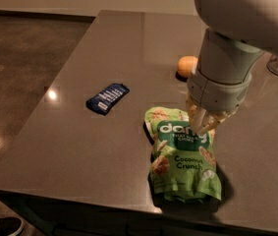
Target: Move green rice chip bag near orange
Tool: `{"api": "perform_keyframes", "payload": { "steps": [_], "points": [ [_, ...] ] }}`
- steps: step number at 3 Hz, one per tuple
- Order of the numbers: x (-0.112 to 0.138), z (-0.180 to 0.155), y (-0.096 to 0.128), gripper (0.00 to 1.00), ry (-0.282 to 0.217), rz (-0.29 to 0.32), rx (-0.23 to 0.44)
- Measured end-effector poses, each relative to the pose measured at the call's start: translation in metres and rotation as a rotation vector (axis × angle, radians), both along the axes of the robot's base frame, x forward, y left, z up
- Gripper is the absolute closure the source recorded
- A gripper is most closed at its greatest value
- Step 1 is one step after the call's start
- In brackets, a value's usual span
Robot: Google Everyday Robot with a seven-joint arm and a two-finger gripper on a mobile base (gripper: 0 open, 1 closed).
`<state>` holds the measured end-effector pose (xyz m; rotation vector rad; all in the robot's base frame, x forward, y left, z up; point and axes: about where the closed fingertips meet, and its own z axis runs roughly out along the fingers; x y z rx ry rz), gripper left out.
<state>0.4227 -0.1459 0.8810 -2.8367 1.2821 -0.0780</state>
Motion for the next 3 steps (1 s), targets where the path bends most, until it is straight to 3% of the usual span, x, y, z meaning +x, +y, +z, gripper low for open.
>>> {"api": "perform_keyframes", "payload": {
  "steps": [1, 2, 3],
  "points": [
    [0.005, 0.002, -0.002, 1.0, -0.003, -0.029, 0.001],
    [0.015, 0.011, -0.006, 0.82, -0.036, -0.103, 0.033],
    [0.017, 0.012, -0.004, 0.59, -0.046, -0.103, 0.037]
  ]
}}
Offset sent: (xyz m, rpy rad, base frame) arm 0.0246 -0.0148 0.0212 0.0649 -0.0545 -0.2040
